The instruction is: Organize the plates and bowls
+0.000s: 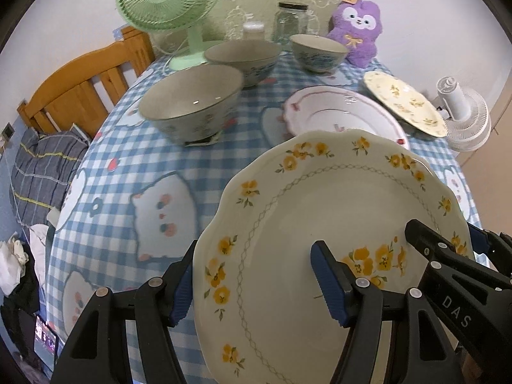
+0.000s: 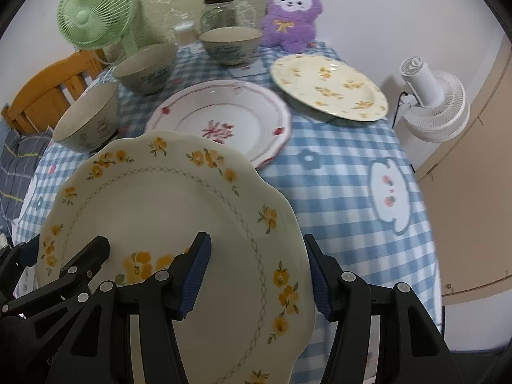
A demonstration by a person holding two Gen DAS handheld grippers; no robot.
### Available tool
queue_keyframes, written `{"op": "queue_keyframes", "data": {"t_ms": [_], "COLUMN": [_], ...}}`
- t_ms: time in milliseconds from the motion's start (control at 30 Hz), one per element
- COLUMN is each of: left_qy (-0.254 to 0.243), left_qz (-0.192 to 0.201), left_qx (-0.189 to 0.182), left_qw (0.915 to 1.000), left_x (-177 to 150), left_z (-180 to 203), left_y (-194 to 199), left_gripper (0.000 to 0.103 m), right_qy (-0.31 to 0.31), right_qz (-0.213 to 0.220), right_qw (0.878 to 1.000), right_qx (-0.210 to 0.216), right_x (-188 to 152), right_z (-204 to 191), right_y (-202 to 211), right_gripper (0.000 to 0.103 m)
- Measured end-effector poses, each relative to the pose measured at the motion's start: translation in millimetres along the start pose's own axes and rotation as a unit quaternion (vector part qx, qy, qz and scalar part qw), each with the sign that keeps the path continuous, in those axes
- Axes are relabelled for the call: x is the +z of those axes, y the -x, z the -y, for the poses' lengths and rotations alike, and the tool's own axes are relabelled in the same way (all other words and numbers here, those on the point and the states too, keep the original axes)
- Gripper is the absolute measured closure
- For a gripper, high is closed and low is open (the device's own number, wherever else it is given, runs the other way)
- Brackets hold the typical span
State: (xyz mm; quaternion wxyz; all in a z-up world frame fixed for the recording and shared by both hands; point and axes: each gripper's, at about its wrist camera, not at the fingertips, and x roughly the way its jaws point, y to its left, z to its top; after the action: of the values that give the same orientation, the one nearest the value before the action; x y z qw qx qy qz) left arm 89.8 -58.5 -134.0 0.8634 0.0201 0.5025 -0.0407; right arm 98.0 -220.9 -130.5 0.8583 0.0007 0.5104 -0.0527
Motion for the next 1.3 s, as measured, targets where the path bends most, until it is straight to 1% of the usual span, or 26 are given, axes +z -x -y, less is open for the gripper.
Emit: {"op": "queue_keyframes", "data": {"t_ms": [267,700,967,1300], "left_qy": [-0.007,-0.008,-0.005,-0.004], "left_qz": [0.008,-0.003,-0.021,-0.034], "left_qx": [-0.005,-0.016,-0.018,-0.010], "left_qw": [0.9999,0.9998,0.9996,0.9994], "left_x": [8,12,7,4], "left_z": [46,112,142,157], "left_y": [1,-17,-36,-52], "left_gripper": [0.035,0.035,0.035,0.035], "right_qy": [-0.004,-0.017,-0.022,-0.026], "right_qz": [0.004,-0.009,-0.024,-0.029], "right_qw": [1.000,1.000,0.999,0.999], "right_qx": [-0.008,-0.017,-0.020,-0.012], "right_x": [6,3,-5,-8], "right_z": [46,116,143,154], "right_y": [0,-20,-40,-55], "right_gripper": [0.042,0.042,0.042,0.042]}}
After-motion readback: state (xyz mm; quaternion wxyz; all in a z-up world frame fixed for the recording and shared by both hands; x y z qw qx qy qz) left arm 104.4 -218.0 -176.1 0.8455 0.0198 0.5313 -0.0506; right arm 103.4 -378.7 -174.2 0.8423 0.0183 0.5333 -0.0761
